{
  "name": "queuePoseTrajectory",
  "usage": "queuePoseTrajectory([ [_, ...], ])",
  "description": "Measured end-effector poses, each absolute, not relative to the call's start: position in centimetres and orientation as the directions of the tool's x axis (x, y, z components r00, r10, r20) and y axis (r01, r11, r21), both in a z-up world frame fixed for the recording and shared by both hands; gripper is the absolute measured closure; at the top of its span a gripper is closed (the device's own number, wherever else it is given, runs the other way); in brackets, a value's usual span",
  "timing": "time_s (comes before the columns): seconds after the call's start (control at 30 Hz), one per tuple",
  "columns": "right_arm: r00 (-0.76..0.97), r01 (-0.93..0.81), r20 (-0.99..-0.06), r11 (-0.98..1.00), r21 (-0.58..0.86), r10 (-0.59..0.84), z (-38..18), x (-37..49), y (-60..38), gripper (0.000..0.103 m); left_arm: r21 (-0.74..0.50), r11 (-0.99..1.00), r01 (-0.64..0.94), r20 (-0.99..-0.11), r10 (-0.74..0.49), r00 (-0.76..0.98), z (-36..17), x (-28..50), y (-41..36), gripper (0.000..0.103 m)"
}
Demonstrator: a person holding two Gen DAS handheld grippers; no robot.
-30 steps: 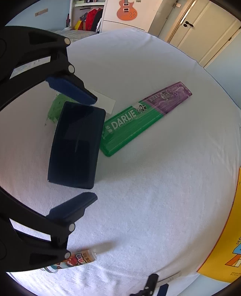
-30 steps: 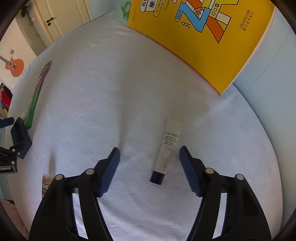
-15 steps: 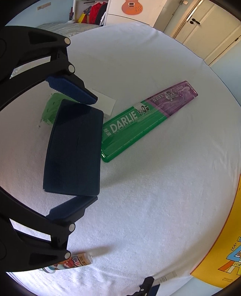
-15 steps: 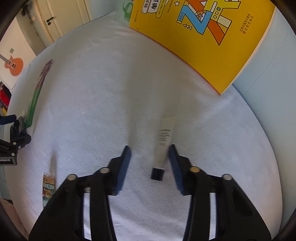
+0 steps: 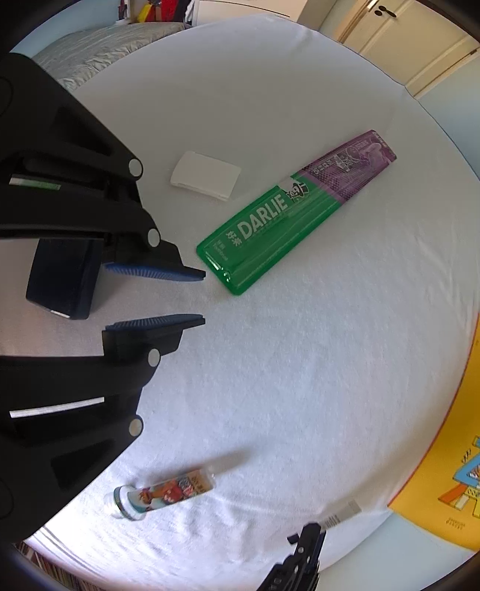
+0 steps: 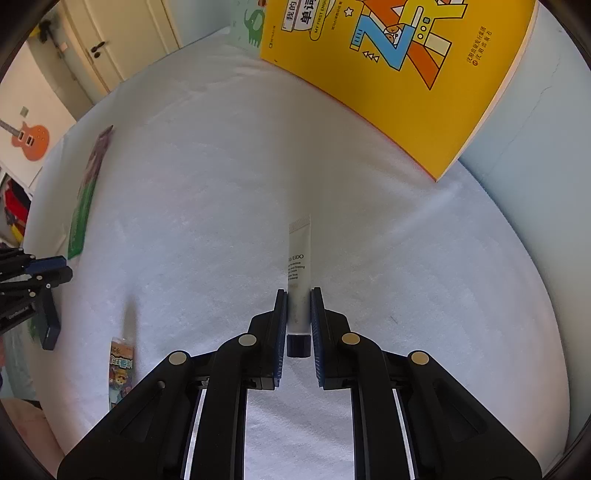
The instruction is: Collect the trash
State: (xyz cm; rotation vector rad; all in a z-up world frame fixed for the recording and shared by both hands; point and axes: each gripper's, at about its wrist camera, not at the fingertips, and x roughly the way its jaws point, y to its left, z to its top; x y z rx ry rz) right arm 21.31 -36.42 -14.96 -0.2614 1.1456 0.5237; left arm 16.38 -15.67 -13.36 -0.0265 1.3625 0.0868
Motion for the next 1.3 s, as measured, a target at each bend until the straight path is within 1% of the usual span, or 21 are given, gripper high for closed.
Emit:
queuePoseTrajectory([
  [0.07,0.307,-0.525,-0.918,0.849,0.058,0.252,-15.1,21.1,-36.1,0.089,0.030,0.998,-0.059,-0.978,0.042,0.206,-12.9,16.1,-16.2,0.084],
  [0.1,0.303,-0.526,-0.921,0.849,0.054,0.246,-15.2,21.1,-35.9,0.089,0.035,0.998,-0.057,-0.976,0.047,0.210,-12.7,15.9,-16.3,0.071],
  [0.13,0.299,-0.527,-0.922,0.848,0.054,0.244,-15.3,20.9,-35.8,0.087,0.049,0.997,-0.062,-0.973,0.061,0.222,-12.3,15.5,-16.0,0.060],
  [0.17,0.296,-0.529,-0.924,0.847,0.053,0.243,-15.4,20.9,-35.7,0.085,0.062,0.996,-0.066,-0.969,0.076,0.234,-11.9,14.8,-16.0,0.040],
  [0.2,0.299,-0.528,-0.923,0.848,0.050,0.241,-15.5,20.8,-35.5,0.064,0.080,0.994,-0.072,-0.964,0.095,0.248,-11.5,14.4,-15.7,0.030],
  [0.23,0.319,-0.527,-0.918,0.849,0.034,0.234,-15.3,20.6,-35.4,0.042,0.094,0.993,-0.075,-0.960,0.111,0.258,-11.2,14.0,-15.6,0.028],
  [0.27,0.343,-0.527,-0.912,0.849,0.010,0.225,-15.2,20.4,-35.3,0.035,0.110,0.991,-0.073,-0.955,0.126,0.267,-10.9,13.4,-15.4,0.022],
  [0.3,0.351,-0.533,-0.910,0.846,0.001,0.222,-15.1,20.2,-35.0,0.030,0.128,0.989,-0.068,-0.952,0.142,0.273,-10.7,13.1,-15.1,0.009],
  [0.33,0.347,-0.535,-0.911,0.845,0.001,0.221,-15.1,20.1,-34.9,0.030,0.151,0.986,-0.064,-0.949,0.163,0.271,-10.6,12.5,-14.6,0.005],
  [0.4,0.342,-0.538,-0.915,0.843,-0.005,0.212,-15.3,19.8,-34.6,0.030,0.154,0.987,-0.055,-0.952,0.163,0.259,-10.6,11.5,-13.1,0.007],
  [0.5,0.353,-0.546,-0.913,0.837,-0.023,0.205,-15.2,19.6,-34.1,0.024,0.113,0.991,-0.070,-0.968,0.126,0.217,-11.3,10.0,-12.2,0.007],
  [0.57,0.356,-0.549,-0.912,0.836,-0.029,0.203,-15.3,19.6,-34.0,0.023,0.099,0.991,-0.090,-0.972,0.116,0.204,-11.6,9.7,-11.8,0.007],
  [0.8,0.351,-0.532,-0.916,0.847,-0.026,0.192,-15.7,19.5,-34.6,0.023,0.068,0.993,-0.100,-0.976,0.087,0.200,-12.2,9.0,-11.4,0.007],
  [1.07,0.345,-0.537,-0.915,0.844,-0.009,0.210,-15.9,19.3,-34.8,0.023,0.003,0.983,-0.181,-0.984,0.035,0.175,-11.7,7.2,-8.9,0.007],
  [1.3,0.349,-0.551,-0.911,0.834,-0.009,0.220,-15.7,19.0,-34.7,0.023,-0.045,0.977,-0.210,-0.988,-0.012,0.155,-11.5,6.4,-8.6,0.007],
])
